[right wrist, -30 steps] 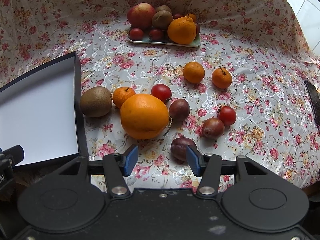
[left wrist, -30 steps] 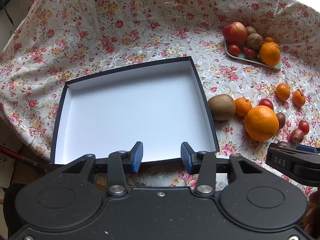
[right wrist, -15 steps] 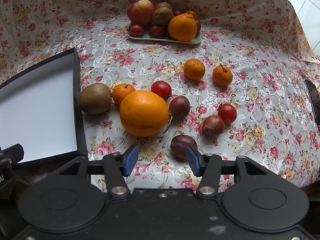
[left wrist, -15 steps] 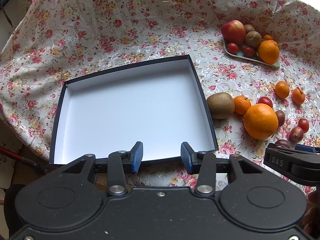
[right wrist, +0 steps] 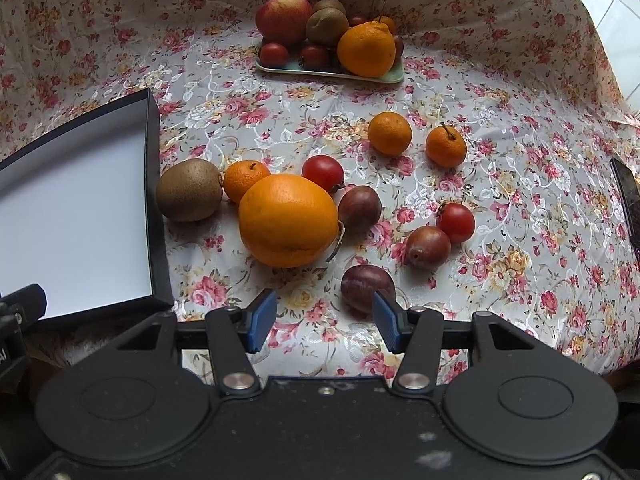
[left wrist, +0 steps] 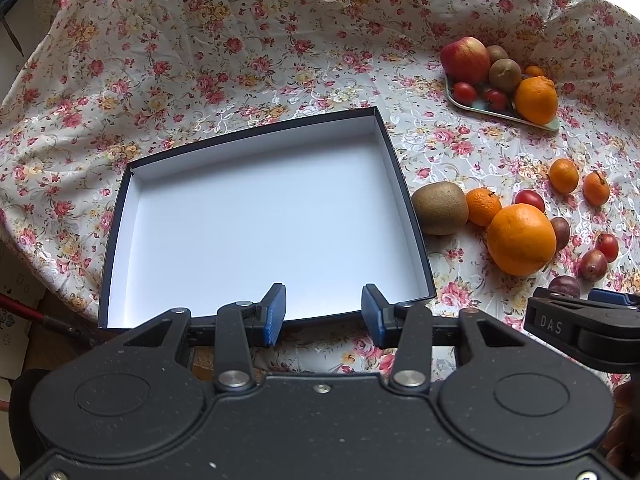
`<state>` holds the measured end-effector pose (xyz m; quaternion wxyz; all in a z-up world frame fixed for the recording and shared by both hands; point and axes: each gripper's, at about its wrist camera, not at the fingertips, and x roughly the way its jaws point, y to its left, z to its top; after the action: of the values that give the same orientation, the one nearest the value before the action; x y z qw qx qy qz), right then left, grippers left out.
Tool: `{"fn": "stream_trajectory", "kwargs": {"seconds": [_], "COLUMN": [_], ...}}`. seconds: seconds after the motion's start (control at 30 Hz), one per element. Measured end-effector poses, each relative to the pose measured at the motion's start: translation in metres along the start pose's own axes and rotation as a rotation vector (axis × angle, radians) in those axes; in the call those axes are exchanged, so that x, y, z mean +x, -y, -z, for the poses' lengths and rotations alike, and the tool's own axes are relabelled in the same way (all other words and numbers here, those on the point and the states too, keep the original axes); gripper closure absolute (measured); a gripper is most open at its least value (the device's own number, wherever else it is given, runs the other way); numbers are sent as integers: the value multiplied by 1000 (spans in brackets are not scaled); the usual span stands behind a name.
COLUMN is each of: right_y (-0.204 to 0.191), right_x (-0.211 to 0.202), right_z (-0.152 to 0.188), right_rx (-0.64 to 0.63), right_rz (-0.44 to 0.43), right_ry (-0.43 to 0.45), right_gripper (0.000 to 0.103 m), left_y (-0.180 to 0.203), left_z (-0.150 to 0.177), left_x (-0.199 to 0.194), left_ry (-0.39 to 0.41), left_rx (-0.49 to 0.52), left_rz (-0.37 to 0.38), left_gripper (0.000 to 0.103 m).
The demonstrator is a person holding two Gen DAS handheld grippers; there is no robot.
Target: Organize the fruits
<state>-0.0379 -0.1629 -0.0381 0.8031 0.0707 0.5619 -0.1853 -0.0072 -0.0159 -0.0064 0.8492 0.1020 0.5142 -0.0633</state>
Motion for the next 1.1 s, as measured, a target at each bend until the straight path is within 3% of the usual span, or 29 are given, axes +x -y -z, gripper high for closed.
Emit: {"fn": "stream_trajectory", "kwargs": {"seconds": [0.67,1.0,1.1], "right_y": [19,48,62], "right_x": [16,31,26], "right_z": [3,14,16], "right_rx": [2,-157,-149], "right_rz": [49,168,162], "right_ry": [-99,-221,-221], "right_gripper": [49,49,57], "left_y": [28,44,47], "left_z": [3,3,-1], "left_x": [16,22,21], "left_ry": [-136,-209,-212], "left_rx": [113,127,134], "left_rz": [-3,31,33], "left_gripper": [51,51,51]}}
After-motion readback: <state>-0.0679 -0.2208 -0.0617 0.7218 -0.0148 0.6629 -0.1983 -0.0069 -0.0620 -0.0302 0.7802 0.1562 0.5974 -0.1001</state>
